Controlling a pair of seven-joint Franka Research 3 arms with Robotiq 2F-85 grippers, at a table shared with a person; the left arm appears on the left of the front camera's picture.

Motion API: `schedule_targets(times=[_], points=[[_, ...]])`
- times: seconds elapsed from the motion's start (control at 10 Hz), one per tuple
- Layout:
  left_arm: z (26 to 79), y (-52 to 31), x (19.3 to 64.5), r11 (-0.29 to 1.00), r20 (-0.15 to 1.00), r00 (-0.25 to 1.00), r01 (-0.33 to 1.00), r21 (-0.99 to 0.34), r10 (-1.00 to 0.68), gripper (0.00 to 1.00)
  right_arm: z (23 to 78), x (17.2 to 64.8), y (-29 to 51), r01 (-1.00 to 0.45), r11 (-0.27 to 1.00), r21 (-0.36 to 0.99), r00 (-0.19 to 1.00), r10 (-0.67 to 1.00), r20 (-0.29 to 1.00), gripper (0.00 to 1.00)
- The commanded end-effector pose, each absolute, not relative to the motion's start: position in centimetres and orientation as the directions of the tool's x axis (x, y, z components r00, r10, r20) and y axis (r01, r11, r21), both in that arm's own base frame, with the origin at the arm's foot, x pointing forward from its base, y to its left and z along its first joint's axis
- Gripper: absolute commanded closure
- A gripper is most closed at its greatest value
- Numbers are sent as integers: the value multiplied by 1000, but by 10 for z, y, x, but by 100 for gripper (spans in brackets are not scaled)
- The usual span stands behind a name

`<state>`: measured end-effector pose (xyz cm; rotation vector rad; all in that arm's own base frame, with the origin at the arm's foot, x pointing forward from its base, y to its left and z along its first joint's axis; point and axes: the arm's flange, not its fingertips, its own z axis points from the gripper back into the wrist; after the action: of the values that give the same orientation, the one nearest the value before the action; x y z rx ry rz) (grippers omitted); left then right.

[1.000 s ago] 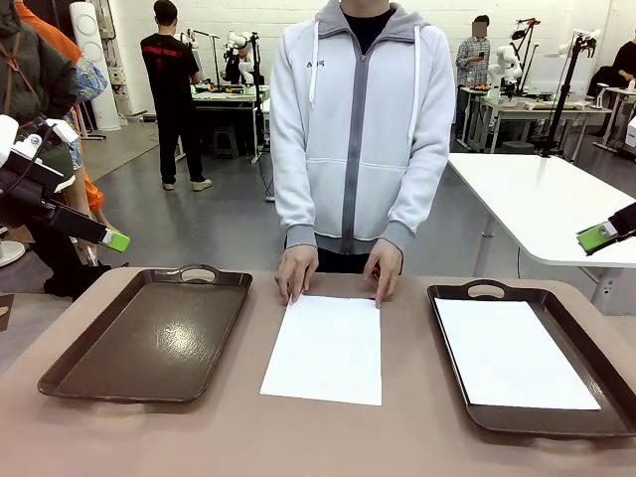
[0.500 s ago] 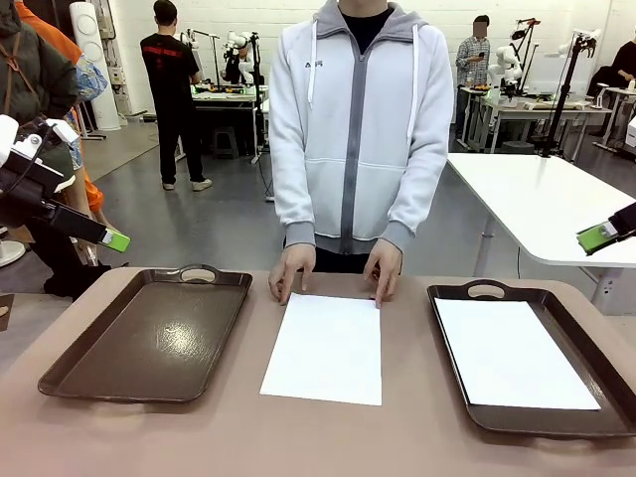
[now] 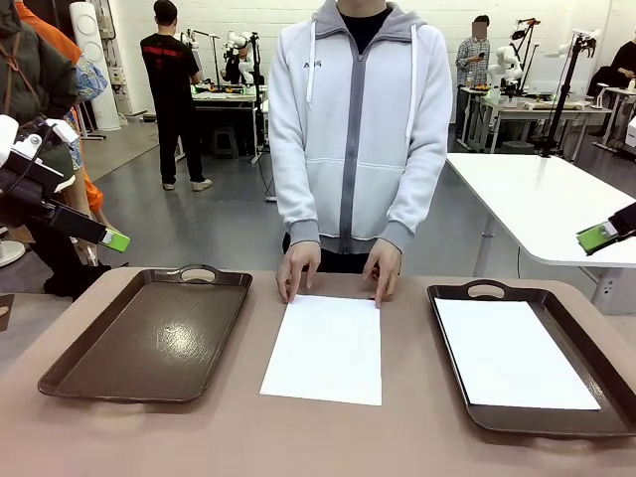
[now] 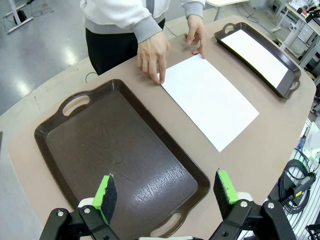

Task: Sort the A4 documents.
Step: Receive the A4 Paper.

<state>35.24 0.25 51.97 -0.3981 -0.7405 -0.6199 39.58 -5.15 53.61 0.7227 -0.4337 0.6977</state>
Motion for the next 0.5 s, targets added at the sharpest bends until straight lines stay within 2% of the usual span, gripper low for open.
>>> schedule_targets(times=[0.0,0.4], points=[[518,5,354,743,729,569,657,-124,-381,0,535,396,-50,-713,536,453,692,428,582,0],[518,5,354,743,729,569,657,-124,-381,0,535,396,-50,-713,536,453,692,428,582,0]])
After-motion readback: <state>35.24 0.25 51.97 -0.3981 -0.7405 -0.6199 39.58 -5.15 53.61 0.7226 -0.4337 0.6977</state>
